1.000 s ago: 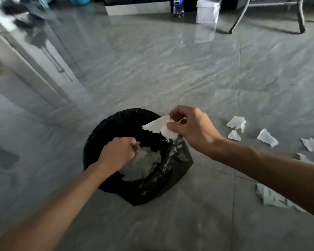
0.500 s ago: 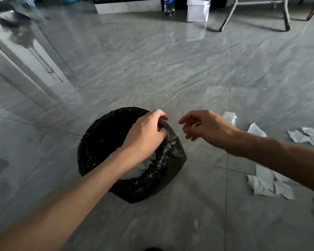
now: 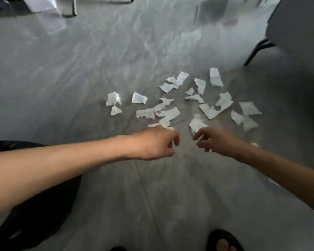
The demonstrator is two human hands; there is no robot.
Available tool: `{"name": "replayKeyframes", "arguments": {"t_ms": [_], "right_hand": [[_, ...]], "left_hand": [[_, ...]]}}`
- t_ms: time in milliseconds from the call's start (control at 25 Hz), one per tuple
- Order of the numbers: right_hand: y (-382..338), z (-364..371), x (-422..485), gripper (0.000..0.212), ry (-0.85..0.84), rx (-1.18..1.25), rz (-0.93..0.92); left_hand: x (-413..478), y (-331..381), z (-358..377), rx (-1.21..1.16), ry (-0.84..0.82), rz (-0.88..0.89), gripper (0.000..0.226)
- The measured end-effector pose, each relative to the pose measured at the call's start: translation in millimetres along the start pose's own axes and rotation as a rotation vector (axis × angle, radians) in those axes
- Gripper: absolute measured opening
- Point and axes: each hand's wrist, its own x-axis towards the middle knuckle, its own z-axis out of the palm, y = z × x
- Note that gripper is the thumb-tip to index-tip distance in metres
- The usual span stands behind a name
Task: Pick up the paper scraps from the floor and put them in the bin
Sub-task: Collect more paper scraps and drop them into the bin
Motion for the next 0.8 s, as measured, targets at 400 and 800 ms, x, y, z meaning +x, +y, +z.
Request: {"name": "replayKeyframes", "arguments": {"t_ms": [400,800], "right_hand": [[208,-24,-71,0.046,0.517,-0.206,0.532],[235,-14,-71,0.026,0.6,0.072,0.198]], "left_hand": [[125,66,99,0.044,-0.119,0.099,0.031],[206,36,132,0.266,0.121,0.091,0.028]]}}
